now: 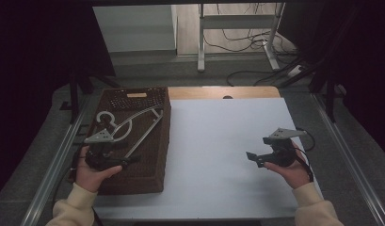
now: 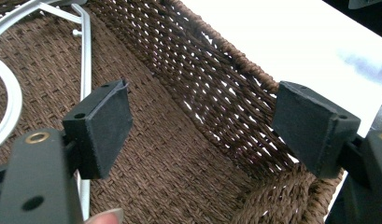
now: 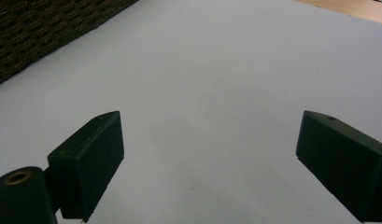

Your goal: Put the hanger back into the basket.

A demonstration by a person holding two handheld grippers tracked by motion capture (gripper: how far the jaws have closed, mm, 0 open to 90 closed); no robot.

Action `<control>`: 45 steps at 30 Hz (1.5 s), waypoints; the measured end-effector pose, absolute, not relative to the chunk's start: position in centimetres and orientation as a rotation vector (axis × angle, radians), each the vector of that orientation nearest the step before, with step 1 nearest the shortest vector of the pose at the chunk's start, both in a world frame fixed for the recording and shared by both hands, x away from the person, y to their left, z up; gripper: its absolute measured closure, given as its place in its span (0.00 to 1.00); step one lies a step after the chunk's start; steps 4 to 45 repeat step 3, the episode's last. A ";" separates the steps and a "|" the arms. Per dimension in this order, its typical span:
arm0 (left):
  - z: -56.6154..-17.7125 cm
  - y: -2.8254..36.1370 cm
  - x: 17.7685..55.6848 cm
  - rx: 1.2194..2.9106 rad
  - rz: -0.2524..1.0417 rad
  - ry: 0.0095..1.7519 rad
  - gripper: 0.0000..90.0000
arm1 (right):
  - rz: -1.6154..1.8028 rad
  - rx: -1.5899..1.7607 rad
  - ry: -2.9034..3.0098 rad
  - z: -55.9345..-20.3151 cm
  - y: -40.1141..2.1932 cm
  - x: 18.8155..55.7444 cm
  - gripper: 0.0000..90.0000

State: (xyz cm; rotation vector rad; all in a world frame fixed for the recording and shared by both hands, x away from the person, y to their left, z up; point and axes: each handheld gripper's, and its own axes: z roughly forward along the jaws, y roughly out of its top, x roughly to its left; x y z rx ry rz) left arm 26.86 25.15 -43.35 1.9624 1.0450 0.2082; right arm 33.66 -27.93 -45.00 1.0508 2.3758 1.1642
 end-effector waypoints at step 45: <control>-43.2 25.3 27.0 1.955 0.216 1.048 0.22 | 1.165 1.049 2.375 -45.0 -27.9 33.6 0.08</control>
